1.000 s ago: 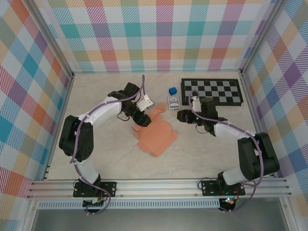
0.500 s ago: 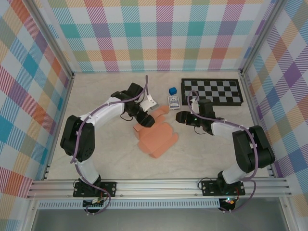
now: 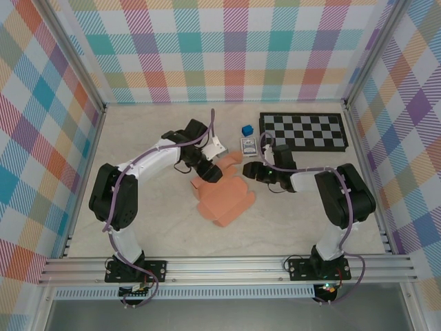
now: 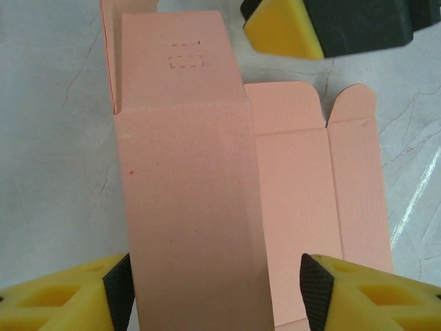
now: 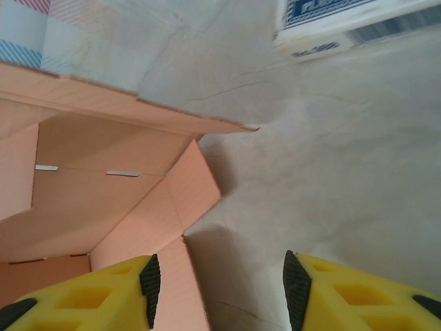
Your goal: Fold the paper box
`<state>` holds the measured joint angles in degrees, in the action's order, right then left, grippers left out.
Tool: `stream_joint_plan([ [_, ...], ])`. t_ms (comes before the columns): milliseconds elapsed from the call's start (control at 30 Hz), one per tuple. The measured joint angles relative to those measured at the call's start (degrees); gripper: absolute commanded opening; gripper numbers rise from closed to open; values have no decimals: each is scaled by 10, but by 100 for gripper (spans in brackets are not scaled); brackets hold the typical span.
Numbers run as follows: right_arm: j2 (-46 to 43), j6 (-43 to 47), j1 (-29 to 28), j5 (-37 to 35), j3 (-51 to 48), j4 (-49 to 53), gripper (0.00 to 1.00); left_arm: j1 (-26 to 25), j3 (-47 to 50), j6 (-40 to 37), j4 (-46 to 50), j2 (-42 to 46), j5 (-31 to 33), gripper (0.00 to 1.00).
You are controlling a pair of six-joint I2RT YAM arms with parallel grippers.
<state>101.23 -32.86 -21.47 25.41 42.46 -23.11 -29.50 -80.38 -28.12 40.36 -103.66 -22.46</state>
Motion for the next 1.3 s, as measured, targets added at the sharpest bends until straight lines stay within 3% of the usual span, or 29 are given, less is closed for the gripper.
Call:
stream_joint_plan([
  [500, 57, -42, -39, 3, 23, -74, 59, 2, 6, -30, -2, 0, -1, 59],
  [800, 74, -52, -41, 4, 33, -108, 67, 22, 8, -39, -5, 0, -36, 60],
  [1033, 41, -33, -31, 7, 31, -76, 68, 23, 15, -16, -18, 2, -41, 74],
  [1300, -32, 0, 5, 16, 37, 5, 66, 14, 35, 33, -37, 44, -34, 71],
])
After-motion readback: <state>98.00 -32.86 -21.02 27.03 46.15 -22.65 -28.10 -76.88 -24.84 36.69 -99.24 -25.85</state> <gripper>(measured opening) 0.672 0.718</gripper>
